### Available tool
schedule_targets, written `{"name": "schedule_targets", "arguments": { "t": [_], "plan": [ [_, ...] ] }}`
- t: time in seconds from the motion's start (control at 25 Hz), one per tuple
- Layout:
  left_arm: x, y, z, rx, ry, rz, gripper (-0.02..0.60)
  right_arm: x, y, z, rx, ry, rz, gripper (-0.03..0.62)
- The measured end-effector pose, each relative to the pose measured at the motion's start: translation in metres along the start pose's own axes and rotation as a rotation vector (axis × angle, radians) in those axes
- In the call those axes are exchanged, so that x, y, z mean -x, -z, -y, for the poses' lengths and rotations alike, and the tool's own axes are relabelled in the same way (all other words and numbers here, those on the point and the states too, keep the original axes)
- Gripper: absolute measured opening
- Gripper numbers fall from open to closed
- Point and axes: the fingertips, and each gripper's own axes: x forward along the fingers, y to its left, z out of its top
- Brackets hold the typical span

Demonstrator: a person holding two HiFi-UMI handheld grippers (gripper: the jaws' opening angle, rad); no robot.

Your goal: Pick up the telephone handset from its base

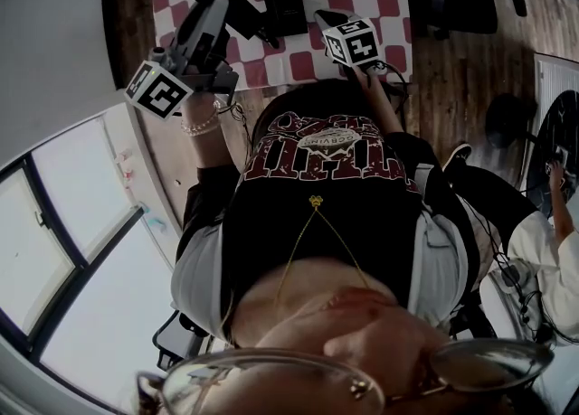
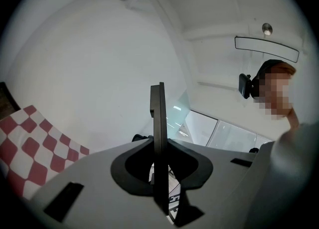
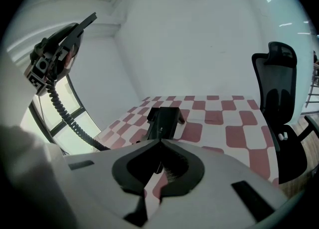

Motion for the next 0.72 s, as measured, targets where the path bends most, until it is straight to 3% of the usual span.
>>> {"name": "schedule_targets", "arguments": {
  "t": [0.72],
  "plan": [
    [0.012, -0.012, 0.019, -0.04, 0.013, 0.036, 0.078, -0.004, 0.005, -0.003, 0.018, -0.015, -0.027, 0.017]
  ]
}}
